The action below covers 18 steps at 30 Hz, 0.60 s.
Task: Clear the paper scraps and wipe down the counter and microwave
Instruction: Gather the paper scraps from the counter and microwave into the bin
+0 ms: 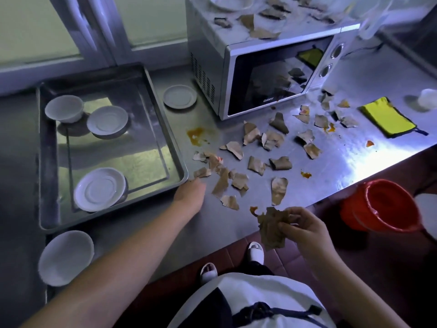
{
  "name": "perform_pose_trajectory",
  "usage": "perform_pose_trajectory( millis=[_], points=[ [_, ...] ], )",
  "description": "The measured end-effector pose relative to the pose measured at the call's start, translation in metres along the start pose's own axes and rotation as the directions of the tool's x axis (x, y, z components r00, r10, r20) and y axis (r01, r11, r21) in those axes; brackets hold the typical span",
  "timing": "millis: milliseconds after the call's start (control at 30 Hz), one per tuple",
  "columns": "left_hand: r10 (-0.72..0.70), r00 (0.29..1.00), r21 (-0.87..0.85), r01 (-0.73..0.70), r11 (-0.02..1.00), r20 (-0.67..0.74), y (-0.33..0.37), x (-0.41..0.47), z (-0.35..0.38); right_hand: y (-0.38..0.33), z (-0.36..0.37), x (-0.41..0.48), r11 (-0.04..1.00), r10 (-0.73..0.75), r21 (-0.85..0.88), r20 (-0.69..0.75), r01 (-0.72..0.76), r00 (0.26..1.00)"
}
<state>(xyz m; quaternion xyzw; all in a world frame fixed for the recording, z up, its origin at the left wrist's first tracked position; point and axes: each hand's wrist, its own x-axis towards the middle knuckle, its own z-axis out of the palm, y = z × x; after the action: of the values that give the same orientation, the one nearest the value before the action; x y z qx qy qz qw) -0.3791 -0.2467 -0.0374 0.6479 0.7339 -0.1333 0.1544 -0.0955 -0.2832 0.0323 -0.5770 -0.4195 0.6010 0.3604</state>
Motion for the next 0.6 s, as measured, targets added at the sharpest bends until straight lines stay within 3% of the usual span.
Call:
perform_pose_trajectory(
  millis=[133, 233, 267, 333, 433, 500, 600],
  points=[
    [-0.07, 0.997, -0.143, 0.064, 0.988, -0.041, -0.01, -0.019, -0.002, 0.005, 0.015, 0.011, 0.991, 0.064, 0.112, 0.094, -0.074, 0.994],
    [-0.195, 0.969, -0.434, 0.113, 0.894, -0.15, -0.02, -0.039, -0.005, 0.004, 0.032, 0.022, 0.995, 0.072, 0.047, 0.203, -0.083, 0.977],
    [-0.24, 0.96, -0.577, 0.116, 0.809, -0.144, -0.022, -0.047, -0.006, 0.003, 0.039, 0.025, 0.997, 0.069, 0.028, 0.249, -0.079, 0.966],
    [-0.296, 0.951, -0.849, 0.082, 0.522, -0.09, -0.023, -0.064, -0.009, -0.002, 0.053, 0.028, 0.995, 0.071, 0.044, 0.345, -0.092, 0.936],
    [-0.279, 0.96, -0.998, -0.009, 0.055, -0.024, -0.014, -0.089, -0.014, -0.01, 0.071, 0.025, 0.986, 0.077, 0.099, 0.451, -0.136, 0.889],
    [-0.241, 0.97, -0.995, -0.033, -0.094, -0.01, -0.005, -0.099, -0.014, -0.014, 0.077, 0.025, 0.985, 0.072, 0.108, 0.461, -0.137, 0.885],
    [-0.226, 0.974, -0.982, -0.04, -0.184, 0.002, 0.009, -0.107, -0.014, -0.017, 0.082, 0.026, 0.987, 0.075, 0.094, 0.43, -0.128, 0.9]
  ],
)
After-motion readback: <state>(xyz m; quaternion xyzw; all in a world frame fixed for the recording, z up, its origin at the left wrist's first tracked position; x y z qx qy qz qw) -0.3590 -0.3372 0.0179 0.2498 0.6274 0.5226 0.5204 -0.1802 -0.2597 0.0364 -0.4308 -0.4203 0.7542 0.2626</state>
